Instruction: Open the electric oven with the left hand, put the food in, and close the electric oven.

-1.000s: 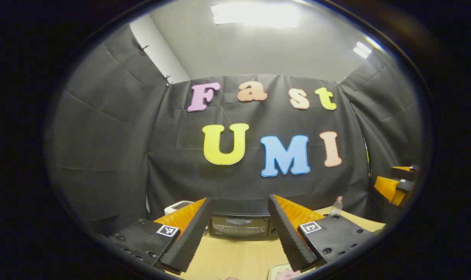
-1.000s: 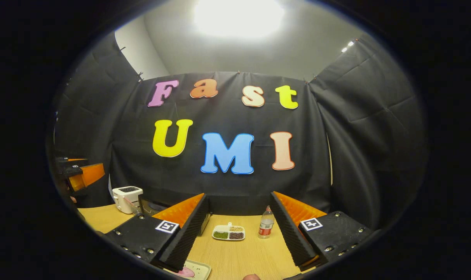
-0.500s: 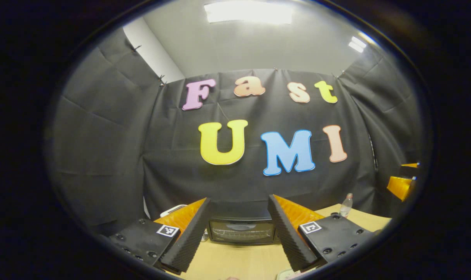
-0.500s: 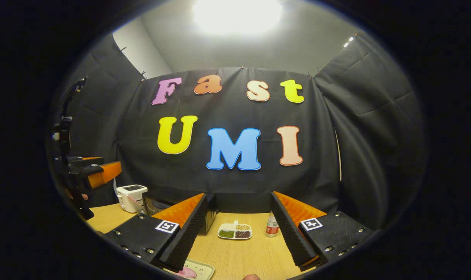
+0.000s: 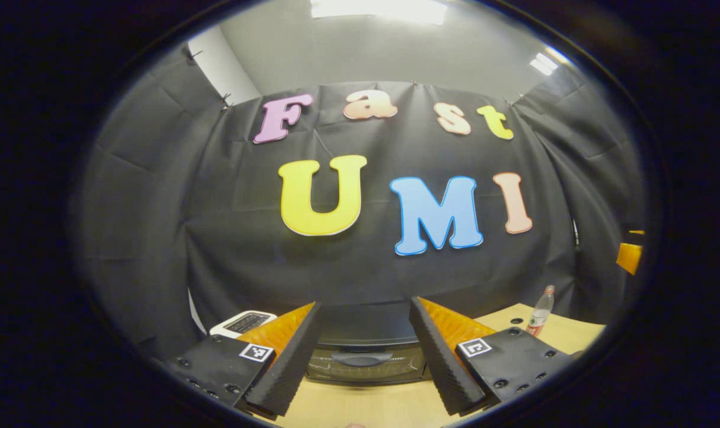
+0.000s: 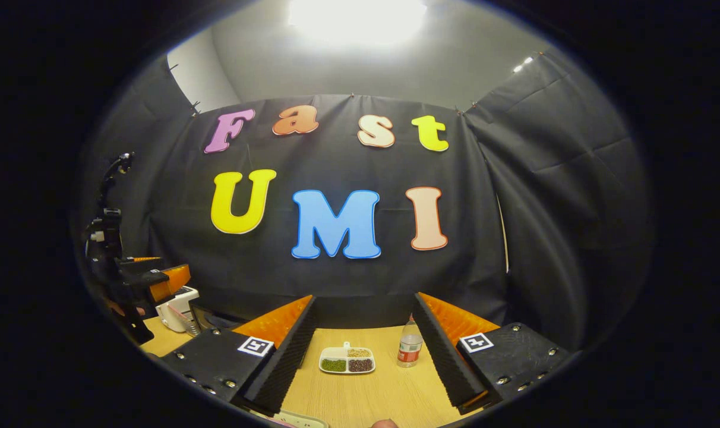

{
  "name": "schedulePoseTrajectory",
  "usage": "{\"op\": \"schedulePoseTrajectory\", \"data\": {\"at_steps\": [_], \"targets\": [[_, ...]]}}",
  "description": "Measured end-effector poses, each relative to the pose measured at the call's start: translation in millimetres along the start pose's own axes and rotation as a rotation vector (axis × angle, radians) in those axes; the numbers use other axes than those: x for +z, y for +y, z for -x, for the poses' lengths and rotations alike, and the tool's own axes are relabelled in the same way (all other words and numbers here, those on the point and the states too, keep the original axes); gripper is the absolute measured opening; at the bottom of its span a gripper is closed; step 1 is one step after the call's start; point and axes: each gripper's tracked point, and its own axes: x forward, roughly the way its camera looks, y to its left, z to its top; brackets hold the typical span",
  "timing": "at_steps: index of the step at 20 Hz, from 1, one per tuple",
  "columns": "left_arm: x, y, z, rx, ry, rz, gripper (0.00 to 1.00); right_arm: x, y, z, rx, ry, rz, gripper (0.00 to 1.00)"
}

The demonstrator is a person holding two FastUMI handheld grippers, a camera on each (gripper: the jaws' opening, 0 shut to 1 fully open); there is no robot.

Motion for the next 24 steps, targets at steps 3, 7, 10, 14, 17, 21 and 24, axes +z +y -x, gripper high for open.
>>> {"op": "schedulePoseTrajectory", "data": {"at_steps": [3,7,10,14,17,21,24], "targets": [[-25,0,-29,-0.023,0.04,0.01,1.0,-8,-7,-10,-0.055,0.024,0.014,0.98],[-60,0,-63,-0.052,0.103,0.01,1.0,-20,-14,-17,-0.122,0.063,0.015,0.98],[-86,3,-81,-0.062,0.153,0.018,1.0,-23,-14,-16,-0.145,0.075,0.025,0.98],[-117,3,-101,-0.071,0.205,0.021,0.97,-29,-15,-14,-0.168,0.097,0.064,0.98],[-138,8,-110,-0.059,0.234,0.02,0.97,-31,-18,-11,-0.189,0.113,0.09,0.98],[-158,10,-117,-0.055,0.261,0.031,1.0,-25,-19,-5,-0.2,0.115,0.13,0.98],[-170,11,-123,-0.051,0.275,0.032,0.98,-19,-15,-3,-0.194,0.107,0.165,0.98]]}}
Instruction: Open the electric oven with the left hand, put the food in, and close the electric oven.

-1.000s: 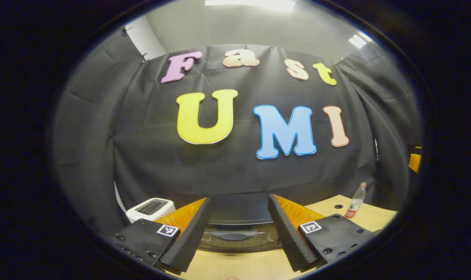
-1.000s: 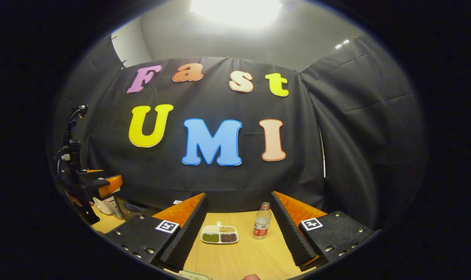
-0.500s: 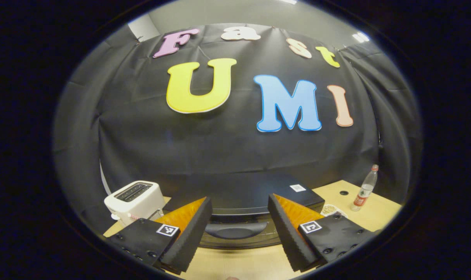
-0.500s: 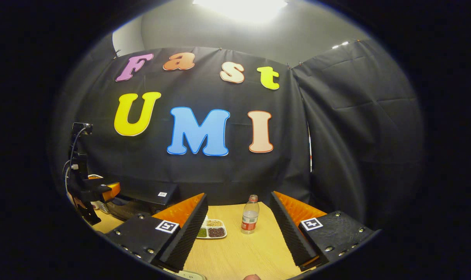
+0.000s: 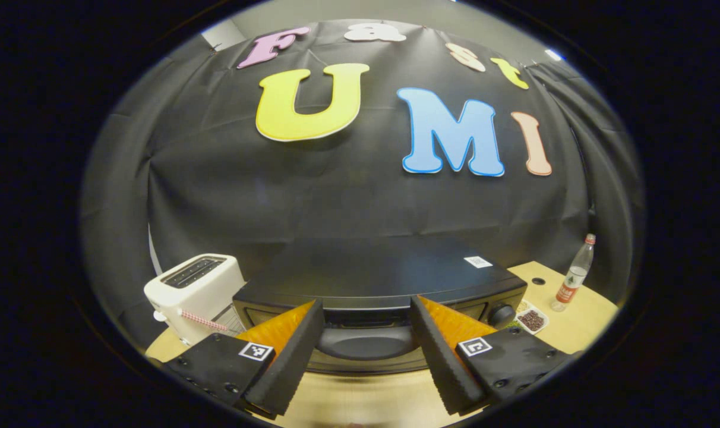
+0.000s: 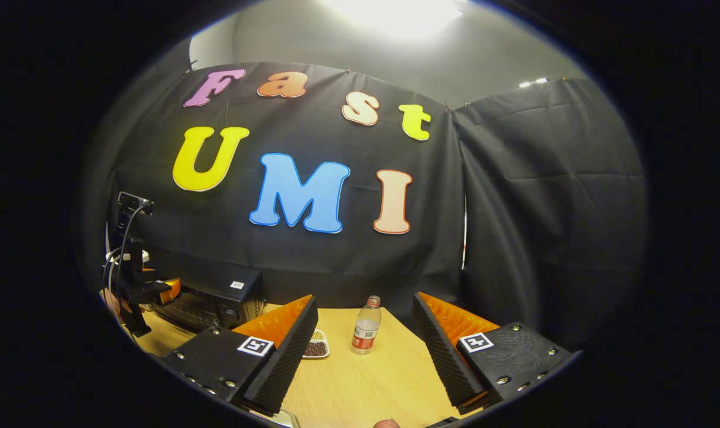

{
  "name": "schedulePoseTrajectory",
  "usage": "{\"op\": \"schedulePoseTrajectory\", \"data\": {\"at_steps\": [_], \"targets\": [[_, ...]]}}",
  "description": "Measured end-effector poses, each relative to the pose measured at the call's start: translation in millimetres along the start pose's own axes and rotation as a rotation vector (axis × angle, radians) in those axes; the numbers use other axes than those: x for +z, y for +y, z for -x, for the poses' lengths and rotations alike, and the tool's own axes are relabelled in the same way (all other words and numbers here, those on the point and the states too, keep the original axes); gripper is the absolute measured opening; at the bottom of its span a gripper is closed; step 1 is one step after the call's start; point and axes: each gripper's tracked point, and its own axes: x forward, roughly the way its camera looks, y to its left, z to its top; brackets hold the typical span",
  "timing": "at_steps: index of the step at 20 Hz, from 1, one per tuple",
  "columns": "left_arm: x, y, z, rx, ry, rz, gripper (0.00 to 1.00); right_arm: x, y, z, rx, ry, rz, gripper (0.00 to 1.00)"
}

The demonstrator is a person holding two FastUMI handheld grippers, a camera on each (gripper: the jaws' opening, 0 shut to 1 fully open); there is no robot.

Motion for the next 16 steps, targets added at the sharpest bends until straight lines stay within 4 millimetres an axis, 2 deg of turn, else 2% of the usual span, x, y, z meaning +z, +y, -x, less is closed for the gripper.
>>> {"op": "schedulePoseTrajectory", "data": {"at_steps": [3,5,6,8,9,10,16], "targets": [[-6,1,-5,0.016,0.006,-0.03,1.0,6,0,1,-0.004,-0.013,0.044,0.98],[-5,1,-5,0.022,0.001,-0.026,0.94,8,0,5,-0.001,-0.025,0.065,0.98],[-5,1,-3,0.021,0.002,-0.02,0.98,9,1,5,0.006,-0.028,0.064,0.98],[-7,0,2,0.022,0.003,-0.018,0.98,7,3,5,0.016,-0.02,0.054,0.98],[-9,1,5,0.022,0.0,-0.021,1.0,5,2,6,0.02,-0.015,0.048,0.98],[-11,1,11,0.023,0.0,-0.021,0.98,6,2,7,0.021,-0.013,0.043,0.98],[-28,-1,40,0.035,0.028,-0.025,1.0,3,-4,10,0.043,-0.011,0.021,0.98]]}}
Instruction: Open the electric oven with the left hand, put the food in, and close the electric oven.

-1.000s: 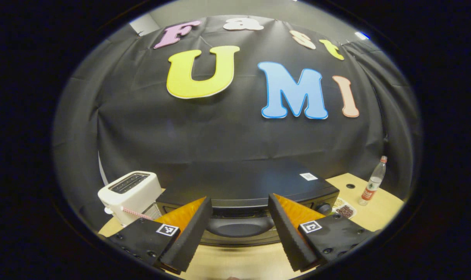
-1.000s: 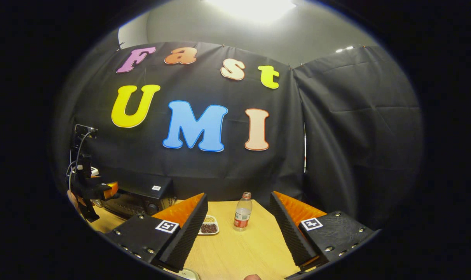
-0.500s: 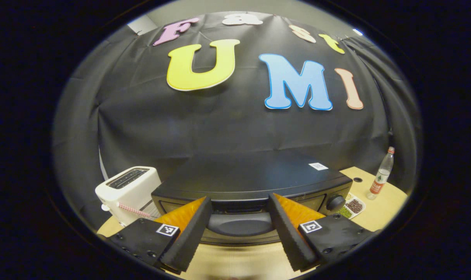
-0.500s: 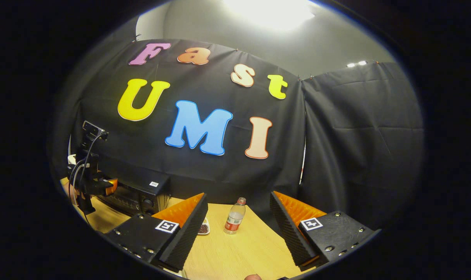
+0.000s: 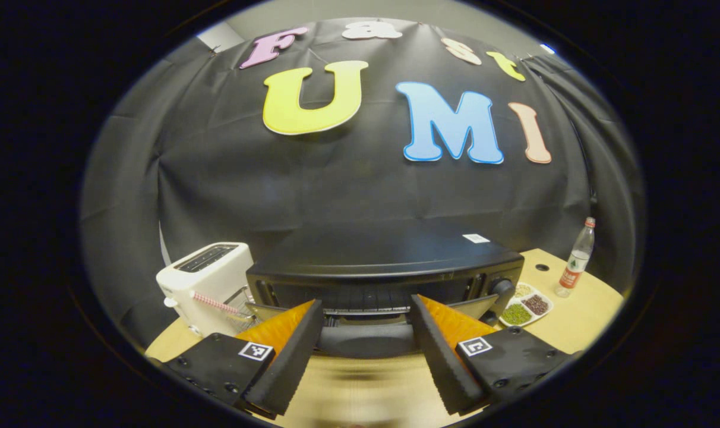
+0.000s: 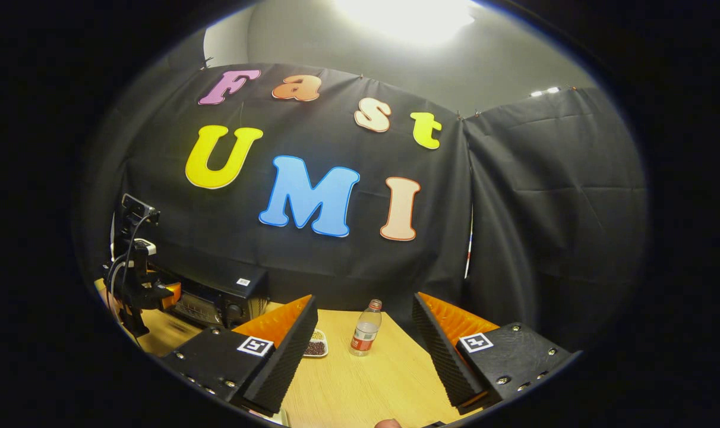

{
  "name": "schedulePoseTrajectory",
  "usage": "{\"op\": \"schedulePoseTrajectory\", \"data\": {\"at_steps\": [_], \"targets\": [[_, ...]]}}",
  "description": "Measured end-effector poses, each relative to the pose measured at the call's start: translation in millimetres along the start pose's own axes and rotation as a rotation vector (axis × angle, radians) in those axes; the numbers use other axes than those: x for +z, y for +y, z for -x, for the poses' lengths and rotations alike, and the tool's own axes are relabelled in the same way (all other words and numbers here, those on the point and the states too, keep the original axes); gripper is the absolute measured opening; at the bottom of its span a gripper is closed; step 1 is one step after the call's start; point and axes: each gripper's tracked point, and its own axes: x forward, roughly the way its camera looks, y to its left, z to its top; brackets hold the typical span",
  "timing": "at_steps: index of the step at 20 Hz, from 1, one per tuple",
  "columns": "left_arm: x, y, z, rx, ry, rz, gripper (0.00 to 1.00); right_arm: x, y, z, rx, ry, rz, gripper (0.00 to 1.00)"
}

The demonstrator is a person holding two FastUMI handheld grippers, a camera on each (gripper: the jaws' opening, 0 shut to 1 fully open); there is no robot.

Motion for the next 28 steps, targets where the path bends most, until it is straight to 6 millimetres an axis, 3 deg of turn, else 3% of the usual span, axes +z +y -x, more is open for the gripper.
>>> {"op": "schedulePoseTrajectory", "data": {"at_steps": [10,15,24,28], "targets": [[-44,-4,42,0.011,0.078,0.003,0.98,-5,-11,11,0.036,0.009,-0.02,0.98],[-75,-9,57,0.01,0.139,0.01,0.98,-11,-15,15,0.049,0.023,-0.021,0.98],[-112,-13,69,0.018,0.208,0.035,1.0,-25,-12,24,0.089,0.074,-0.026,0.98],[-126,-13,73,0.03,0.238,0.034,0.95,-27,-9,25,0.103,0.081,-0.039,0.98]]}}
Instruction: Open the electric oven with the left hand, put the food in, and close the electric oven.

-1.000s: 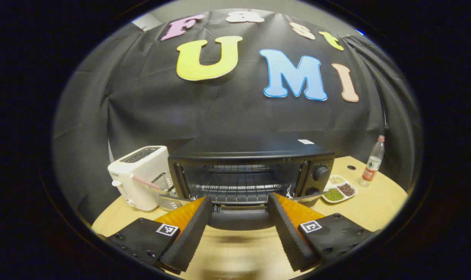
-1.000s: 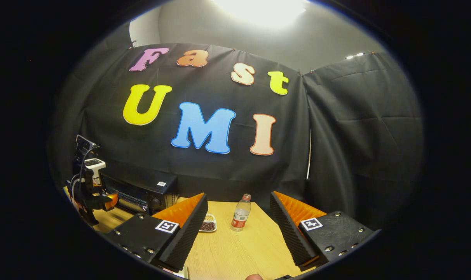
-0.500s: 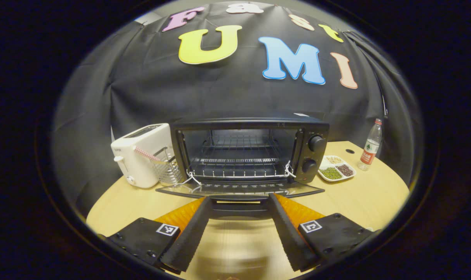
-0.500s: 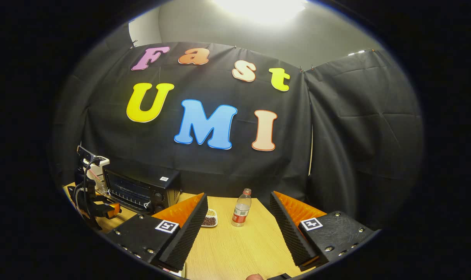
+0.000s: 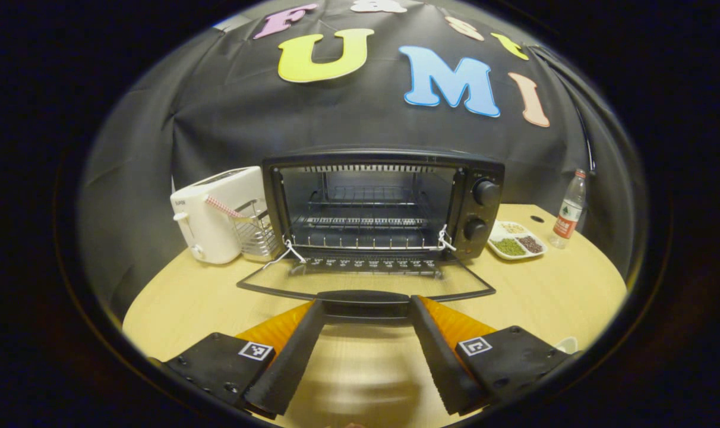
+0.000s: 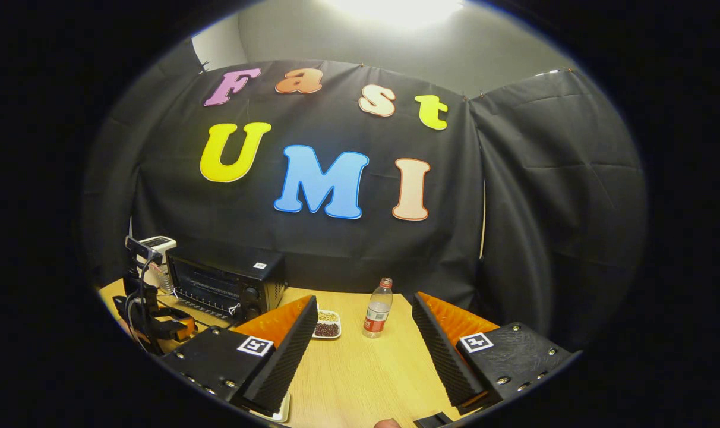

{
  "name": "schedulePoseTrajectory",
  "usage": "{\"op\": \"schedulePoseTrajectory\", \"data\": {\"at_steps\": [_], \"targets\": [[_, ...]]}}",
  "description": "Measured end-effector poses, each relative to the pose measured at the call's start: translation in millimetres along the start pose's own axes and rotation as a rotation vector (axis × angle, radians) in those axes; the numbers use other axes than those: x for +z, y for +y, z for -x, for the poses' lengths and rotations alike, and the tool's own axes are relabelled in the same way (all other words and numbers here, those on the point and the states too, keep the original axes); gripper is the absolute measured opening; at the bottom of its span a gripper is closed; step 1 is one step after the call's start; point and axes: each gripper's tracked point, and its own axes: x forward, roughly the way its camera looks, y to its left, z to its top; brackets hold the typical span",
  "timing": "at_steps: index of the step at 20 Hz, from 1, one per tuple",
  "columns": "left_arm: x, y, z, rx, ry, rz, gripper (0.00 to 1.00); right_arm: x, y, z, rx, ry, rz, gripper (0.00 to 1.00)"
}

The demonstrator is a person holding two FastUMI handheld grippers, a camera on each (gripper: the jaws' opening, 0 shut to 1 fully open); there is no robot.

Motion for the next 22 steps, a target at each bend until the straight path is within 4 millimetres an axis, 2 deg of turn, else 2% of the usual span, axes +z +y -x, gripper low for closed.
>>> {"op": "schedulePoseTrajectory", "data": {"at_steps": [1,5,9,10,14,19,21,22], "targets": [[-1,-1,1,0.001,0.001,0.002,0.98,-1,1,0,0.004,0.006,-0.002,0.98],[11,2,19,0.003,-0.032,0.01,0.98,-5,7,0,0.029,0.014,-0.032,0.98],[48,4,52,0.0,-0.121,0.002,1.0,-16,28,-2,0.111,0.05,-0.103,0.98],[60,4,61,-0.006,-0.147,0.003,0.97,-21,31,-4,0.126,0.066,-0.116,0.98],[104,5,97,-0.005,-0.249,-0.001,1.0,-45,50,-5,0.198,0.144,-0.167,0.99],[146,16,143,0.019,-0.358,-0.008,1.0,-86,78,-7,0.314,0.305,-0.278,0.99],[159,21,159,0.033,-0.394,-0.004,0.97,-109,88,-6,0.352,0.394,-0.303,0.98],[165,24,168,0.039,-0.41,-0.002,0.91,-118,93,-4,0.369,0.432,-0.307,0.98]]}}
